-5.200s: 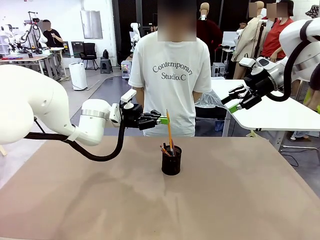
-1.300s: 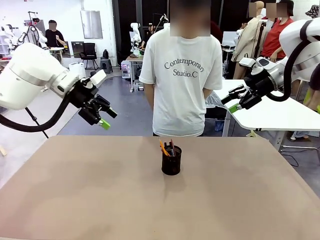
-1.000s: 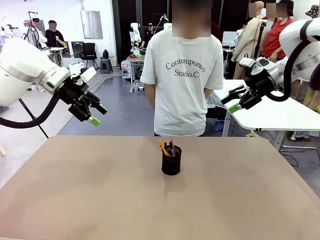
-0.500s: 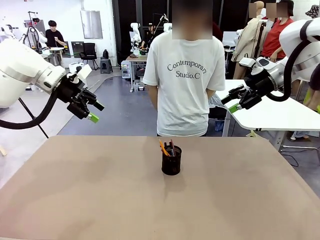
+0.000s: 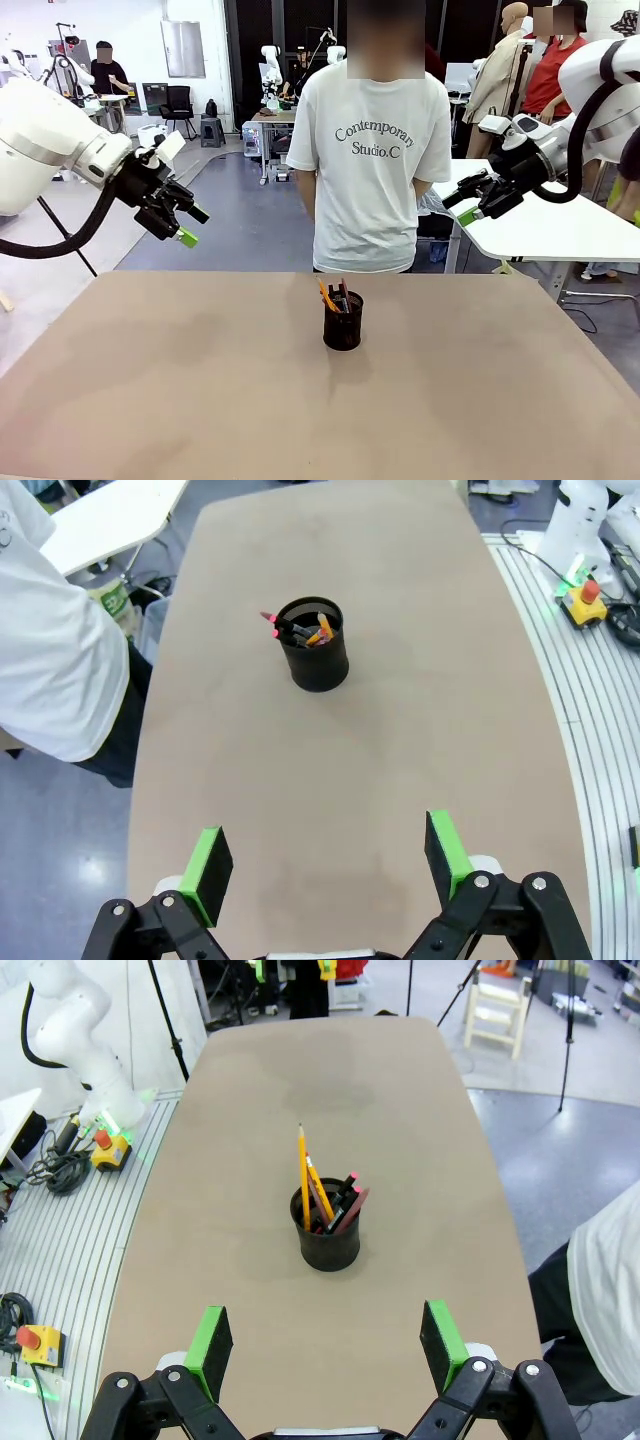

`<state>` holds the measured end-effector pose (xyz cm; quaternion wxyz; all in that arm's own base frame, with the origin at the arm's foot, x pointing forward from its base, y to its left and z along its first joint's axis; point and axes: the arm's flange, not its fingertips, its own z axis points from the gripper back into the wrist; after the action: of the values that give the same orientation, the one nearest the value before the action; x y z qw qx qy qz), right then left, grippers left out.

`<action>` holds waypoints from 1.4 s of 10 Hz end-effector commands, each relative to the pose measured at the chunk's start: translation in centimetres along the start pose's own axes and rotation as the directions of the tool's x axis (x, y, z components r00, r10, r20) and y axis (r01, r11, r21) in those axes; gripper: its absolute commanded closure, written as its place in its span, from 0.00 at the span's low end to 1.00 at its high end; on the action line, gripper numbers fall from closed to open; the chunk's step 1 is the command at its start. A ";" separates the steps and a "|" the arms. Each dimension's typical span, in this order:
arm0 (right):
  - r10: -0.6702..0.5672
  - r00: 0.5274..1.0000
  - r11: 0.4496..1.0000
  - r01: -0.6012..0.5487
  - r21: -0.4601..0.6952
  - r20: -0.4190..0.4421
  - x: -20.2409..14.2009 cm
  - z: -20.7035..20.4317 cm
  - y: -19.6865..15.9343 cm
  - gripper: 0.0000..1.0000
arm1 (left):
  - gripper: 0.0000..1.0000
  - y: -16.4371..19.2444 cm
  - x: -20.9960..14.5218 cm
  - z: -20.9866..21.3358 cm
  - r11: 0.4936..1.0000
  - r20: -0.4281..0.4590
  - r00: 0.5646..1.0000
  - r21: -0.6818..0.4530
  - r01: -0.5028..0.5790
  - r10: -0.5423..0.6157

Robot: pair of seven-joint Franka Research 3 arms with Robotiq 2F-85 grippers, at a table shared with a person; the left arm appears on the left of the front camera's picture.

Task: Place the pens into the pen holder.
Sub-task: Pick up a writing instrument from the table and place it into the Pen holder.

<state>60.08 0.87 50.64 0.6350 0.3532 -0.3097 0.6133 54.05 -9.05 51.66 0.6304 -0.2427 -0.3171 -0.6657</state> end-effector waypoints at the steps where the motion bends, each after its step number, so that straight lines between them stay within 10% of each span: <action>1: 0.001 1.000 1.000 -0.001 -0.002 -0.004 0.3 0.0 -0.1 0.00 | 0.00 -0.1 0.1 0.2 1.000 -0.011 1.000 -0.011 -0.008 0.008; 14: 0.001 1.000 1.000 -0.001 -0.002 -0.004 0.3 0.0 -0.1 0.00 | 0.00 -0.1 0.1 0.2 1.000 -0.011 1.000 -0.011 -0.008 0.008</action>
<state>60.08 0.87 50.64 0.6350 0.3532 -0.3097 0.6133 54.05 -9.05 51.66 0.6304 -0.2428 -0.3171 -0.6657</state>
